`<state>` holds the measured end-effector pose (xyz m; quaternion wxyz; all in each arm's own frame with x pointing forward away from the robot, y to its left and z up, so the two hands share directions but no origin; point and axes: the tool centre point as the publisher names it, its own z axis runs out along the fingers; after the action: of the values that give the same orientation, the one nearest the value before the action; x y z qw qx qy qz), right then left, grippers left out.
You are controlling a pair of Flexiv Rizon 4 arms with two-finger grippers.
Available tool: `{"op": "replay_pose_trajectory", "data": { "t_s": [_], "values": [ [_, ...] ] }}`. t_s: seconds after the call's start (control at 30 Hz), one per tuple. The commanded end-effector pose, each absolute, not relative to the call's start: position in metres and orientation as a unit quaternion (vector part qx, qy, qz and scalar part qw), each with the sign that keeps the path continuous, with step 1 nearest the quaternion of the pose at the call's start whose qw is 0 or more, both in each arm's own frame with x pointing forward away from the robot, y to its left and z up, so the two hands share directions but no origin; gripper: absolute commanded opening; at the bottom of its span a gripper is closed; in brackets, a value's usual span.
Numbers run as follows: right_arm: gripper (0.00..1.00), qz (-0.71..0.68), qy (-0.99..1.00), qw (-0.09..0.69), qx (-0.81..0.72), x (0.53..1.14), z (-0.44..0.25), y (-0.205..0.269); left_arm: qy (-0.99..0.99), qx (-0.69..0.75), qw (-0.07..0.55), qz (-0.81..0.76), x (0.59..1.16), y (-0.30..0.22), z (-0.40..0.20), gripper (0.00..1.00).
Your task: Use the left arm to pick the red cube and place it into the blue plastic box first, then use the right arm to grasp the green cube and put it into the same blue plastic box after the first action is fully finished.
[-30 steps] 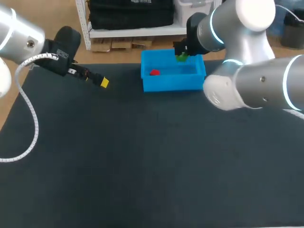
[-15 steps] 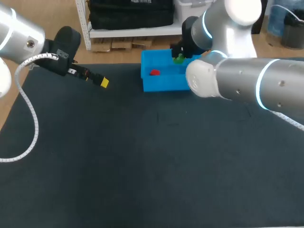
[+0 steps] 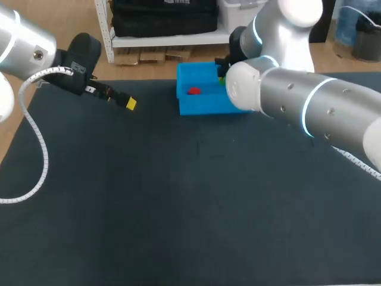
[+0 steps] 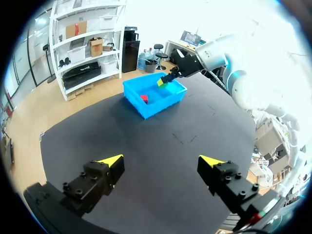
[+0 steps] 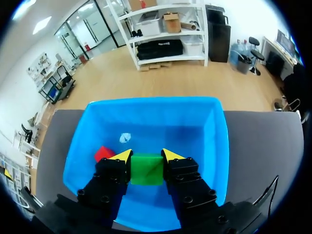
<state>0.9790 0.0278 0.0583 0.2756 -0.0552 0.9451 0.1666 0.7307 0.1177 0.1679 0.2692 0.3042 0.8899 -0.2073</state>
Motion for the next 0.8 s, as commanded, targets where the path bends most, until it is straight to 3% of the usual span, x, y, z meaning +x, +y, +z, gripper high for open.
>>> {"op": "replay_pose_trajectory", "data": {
  "t_s": [0.03,0.4,0.43,0.47,0.5,0.53,0.8],
  "values": [
    [0.00,0.166,0.948,0.266,-0.059,0.982,0.059,0.028,0.888,0.306,0.271,-0.210,0.731,0.119,0.167,1.00],
    [0.00,0.155,0.953,0.250,-0.068,0.979,0.054,0.028,0.888,0.306,0.271,-0.210,0.731,0.119,0.167,1.00],
    [0.17,0.155,0.954,0.249,-0.068,0.979,0.054,0.028,0.888,0.306,0.271,-0.210,0.731,0.119,0.167,1.00],
    [0.42,0.153,0.954,0.247,-0.067,0.978,0.054,0.028,0.888,0.306,0.271,-0.210,0.731,0.119,0.167,1.00],
    [0.79,0.152,0.955,0.247,-0.066,0.978,0.054,0.028,0.888,0.306,0.271,-0.210,0.731,0.119,0.167,1.00],
    [1.00,0.152,0.955,0.247,-0.066,0.978,0.055,0.028,0.888,0.306,0.271,-0.210,0.731,0.119,0.167,1.00],
    [1.00,0.152,0.954,0.252,-0.063,0.972,0.061,0.027,0.888,0.306,0.271,-0.210,0.731,0.119,0.167,1.00]
  ]
}}
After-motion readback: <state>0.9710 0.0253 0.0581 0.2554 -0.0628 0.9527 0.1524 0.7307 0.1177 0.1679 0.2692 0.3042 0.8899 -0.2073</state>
